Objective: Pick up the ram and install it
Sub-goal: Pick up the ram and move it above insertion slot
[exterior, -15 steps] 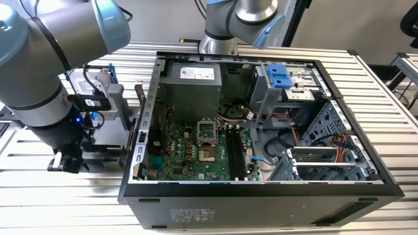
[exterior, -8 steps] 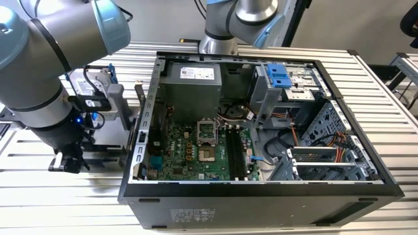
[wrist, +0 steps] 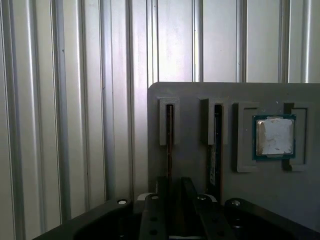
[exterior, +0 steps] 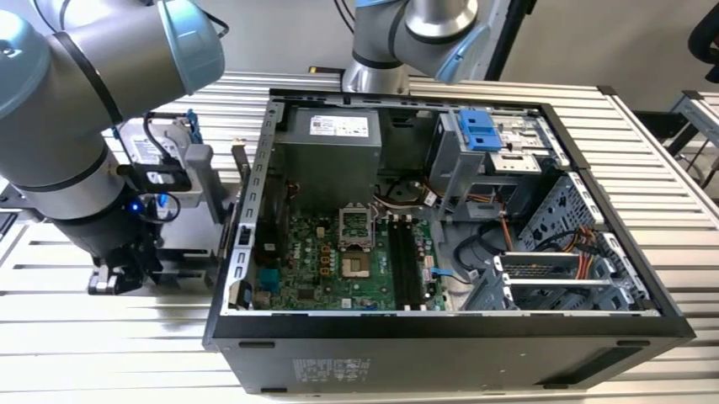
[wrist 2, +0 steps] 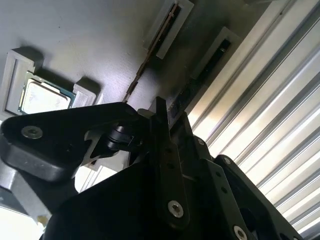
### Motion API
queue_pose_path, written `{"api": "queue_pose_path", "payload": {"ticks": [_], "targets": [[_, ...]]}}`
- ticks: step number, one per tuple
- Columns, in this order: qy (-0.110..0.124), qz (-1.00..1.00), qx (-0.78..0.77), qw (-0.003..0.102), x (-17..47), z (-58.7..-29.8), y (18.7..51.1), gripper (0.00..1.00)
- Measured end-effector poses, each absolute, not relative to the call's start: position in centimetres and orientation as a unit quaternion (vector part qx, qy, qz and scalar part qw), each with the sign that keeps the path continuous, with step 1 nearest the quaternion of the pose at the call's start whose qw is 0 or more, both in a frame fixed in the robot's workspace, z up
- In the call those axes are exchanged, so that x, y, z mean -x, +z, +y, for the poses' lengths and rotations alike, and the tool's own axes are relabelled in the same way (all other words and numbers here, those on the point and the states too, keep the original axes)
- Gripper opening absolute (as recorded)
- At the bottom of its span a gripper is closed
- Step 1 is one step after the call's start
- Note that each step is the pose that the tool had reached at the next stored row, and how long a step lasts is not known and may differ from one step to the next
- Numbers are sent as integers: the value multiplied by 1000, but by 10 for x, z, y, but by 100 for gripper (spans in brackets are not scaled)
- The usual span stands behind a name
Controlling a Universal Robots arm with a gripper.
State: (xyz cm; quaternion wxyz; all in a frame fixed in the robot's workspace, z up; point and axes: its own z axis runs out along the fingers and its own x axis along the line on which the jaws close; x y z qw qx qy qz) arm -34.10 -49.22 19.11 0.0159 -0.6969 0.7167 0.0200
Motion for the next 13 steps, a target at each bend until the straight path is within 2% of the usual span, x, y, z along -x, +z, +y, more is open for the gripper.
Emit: {"api": "queue_pose_path", "payload": {"ticks": [8,9,13], "targets": [[20,716,698,16,341,-492,191,100],[20,716,698,16,341,-492,191,0],[20,716,698,16,341,-492,191,0]]}}
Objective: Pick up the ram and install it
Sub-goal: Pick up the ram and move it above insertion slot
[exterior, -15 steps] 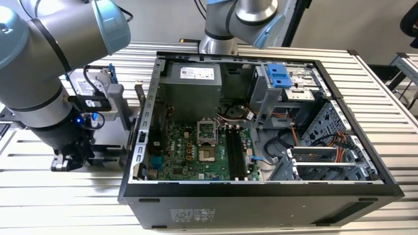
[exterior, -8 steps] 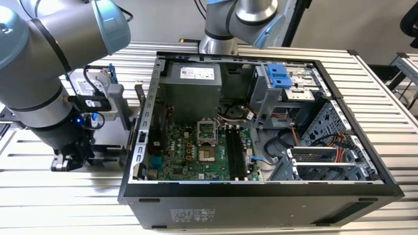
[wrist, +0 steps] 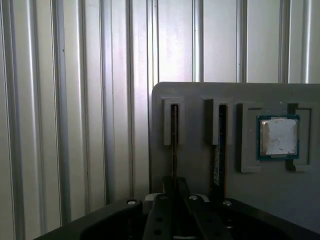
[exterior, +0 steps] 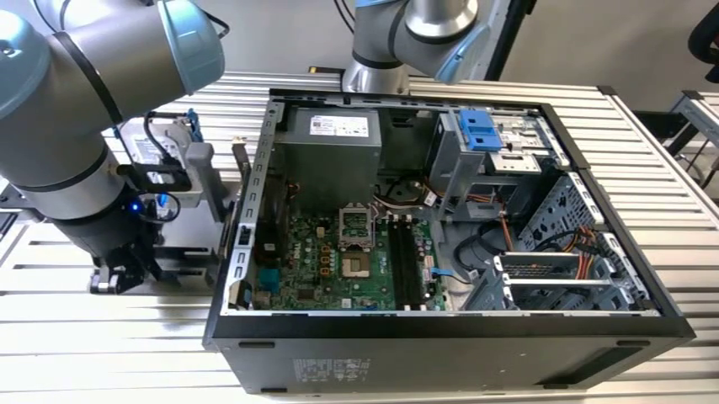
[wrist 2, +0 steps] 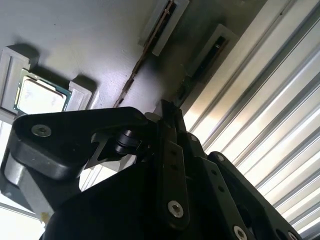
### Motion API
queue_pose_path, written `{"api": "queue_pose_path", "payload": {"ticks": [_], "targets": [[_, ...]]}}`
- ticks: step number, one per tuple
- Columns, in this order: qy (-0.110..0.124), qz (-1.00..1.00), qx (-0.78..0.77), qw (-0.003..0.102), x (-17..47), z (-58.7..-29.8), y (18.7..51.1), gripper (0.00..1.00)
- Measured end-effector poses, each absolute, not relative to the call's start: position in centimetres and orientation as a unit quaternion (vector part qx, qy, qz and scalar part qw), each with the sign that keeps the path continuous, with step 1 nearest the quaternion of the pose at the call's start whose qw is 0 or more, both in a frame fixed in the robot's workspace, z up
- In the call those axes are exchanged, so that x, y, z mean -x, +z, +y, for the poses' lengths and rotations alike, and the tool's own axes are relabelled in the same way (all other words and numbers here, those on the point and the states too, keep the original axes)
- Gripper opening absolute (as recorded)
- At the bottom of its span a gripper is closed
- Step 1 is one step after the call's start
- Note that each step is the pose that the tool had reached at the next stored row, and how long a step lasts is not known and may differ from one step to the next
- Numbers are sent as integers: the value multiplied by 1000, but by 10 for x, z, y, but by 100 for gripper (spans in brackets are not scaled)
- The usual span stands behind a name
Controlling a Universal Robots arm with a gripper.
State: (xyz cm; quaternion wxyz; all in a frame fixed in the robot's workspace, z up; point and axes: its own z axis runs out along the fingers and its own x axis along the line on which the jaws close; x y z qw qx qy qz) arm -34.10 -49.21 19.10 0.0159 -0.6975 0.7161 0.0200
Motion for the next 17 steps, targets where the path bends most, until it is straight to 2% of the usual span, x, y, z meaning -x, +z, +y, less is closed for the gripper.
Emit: {"api": "queue_pose_path", "payload": {"ticks": [17], "targets": [[20,716,698,16,341,-492,195,0]]}}
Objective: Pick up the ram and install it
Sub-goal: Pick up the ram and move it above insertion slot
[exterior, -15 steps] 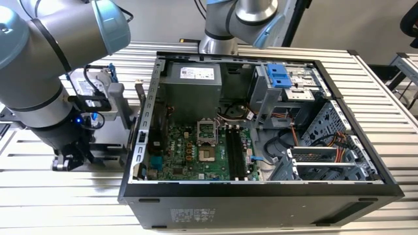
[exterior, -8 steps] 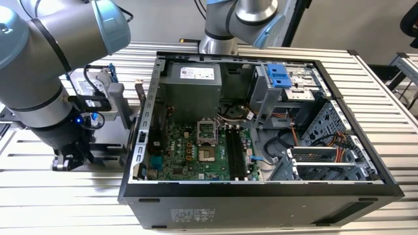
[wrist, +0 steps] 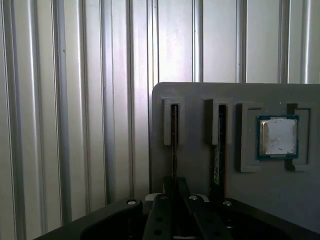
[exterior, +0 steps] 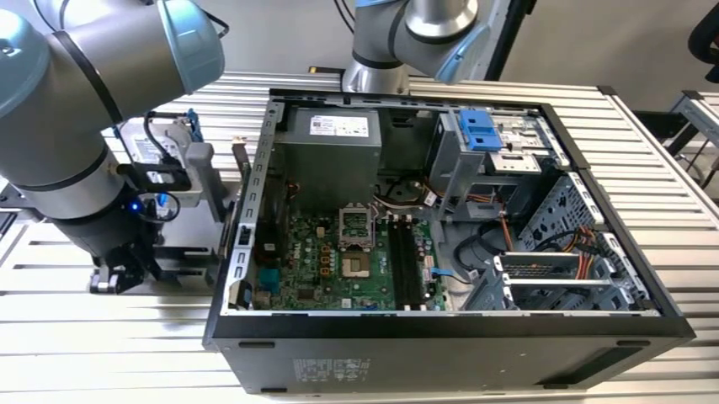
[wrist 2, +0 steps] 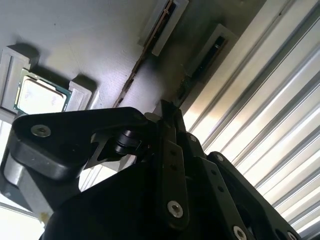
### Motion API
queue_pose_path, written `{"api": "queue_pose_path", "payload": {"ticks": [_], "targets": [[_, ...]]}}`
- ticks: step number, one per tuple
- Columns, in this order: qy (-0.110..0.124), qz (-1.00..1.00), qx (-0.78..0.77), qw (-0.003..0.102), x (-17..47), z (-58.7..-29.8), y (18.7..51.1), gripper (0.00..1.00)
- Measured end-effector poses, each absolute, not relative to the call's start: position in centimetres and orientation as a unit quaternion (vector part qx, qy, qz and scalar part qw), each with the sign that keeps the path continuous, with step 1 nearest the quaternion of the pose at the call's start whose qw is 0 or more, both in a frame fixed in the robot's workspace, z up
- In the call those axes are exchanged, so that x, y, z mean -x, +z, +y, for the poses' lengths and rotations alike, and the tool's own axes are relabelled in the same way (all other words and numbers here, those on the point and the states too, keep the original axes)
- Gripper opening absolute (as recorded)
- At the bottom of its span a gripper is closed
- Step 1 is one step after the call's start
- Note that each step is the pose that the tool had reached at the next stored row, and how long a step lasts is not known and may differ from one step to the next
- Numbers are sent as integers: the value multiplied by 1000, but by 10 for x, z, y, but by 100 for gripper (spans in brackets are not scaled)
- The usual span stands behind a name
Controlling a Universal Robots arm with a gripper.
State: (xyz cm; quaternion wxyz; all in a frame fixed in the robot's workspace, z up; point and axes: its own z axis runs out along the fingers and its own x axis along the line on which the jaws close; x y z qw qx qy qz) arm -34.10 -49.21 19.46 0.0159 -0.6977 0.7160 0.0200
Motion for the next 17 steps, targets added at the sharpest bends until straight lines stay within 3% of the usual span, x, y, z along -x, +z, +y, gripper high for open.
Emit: {"api": "queue_pose_path", "payload": {"ticks": [17], "targets": [[20,716,698,16,341,-492,227,0]]}}
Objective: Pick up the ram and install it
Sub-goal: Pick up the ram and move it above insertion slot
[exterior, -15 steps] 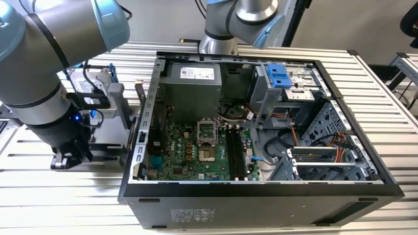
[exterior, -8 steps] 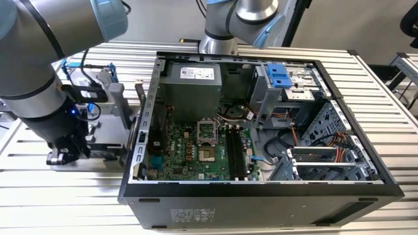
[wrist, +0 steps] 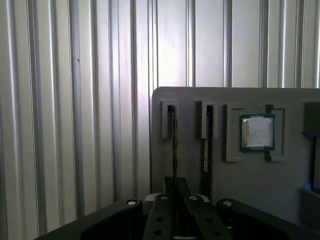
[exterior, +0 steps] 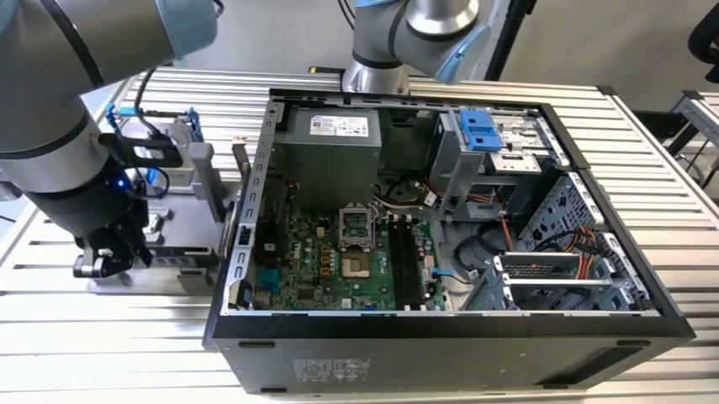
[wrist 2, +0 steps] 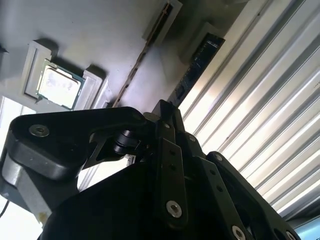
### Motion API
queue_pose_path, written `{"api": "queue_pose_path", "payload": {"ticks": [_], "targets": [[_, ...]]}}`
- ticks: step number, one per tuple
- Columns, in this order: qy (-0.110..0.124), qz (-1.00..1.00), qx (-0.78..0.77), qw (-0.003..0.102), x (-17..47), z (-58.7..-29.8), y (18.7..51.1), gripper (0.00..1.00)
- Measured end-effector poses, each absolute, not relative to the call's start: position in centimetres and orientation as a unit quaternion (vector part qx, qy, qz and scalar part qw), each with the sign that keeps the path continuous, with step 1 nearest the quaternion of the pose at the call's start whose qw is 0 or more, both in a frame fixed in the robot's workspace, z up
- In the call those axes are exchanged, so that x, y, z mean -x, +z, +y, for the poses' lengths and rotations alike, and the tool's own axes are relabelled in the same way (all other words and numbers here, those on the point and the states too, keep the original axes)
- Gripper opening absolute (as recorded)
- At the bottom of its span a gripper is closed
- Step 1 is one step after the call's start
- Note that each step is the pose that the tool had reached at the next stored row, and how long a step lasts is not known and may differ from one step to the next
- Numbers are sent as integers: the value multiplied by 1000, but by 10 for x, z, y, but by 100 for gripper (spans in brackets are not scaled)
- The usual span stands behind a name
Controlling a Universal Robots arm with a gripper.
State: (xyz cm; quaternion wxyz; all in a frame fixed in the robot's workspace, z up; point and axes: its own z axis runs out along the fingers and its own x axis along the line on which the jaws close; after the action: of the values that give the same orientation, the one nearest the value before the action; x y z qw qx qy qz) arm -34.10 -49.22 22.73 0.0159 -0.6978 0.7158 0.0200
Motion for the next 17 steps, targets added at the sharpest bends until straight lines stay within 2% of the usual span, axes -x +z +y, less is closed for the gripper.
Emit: {"api": "queue_pose_path", "payload": {"ticks": [17], "targets": [[20,716,698,16,341,-492,240,0]]}}
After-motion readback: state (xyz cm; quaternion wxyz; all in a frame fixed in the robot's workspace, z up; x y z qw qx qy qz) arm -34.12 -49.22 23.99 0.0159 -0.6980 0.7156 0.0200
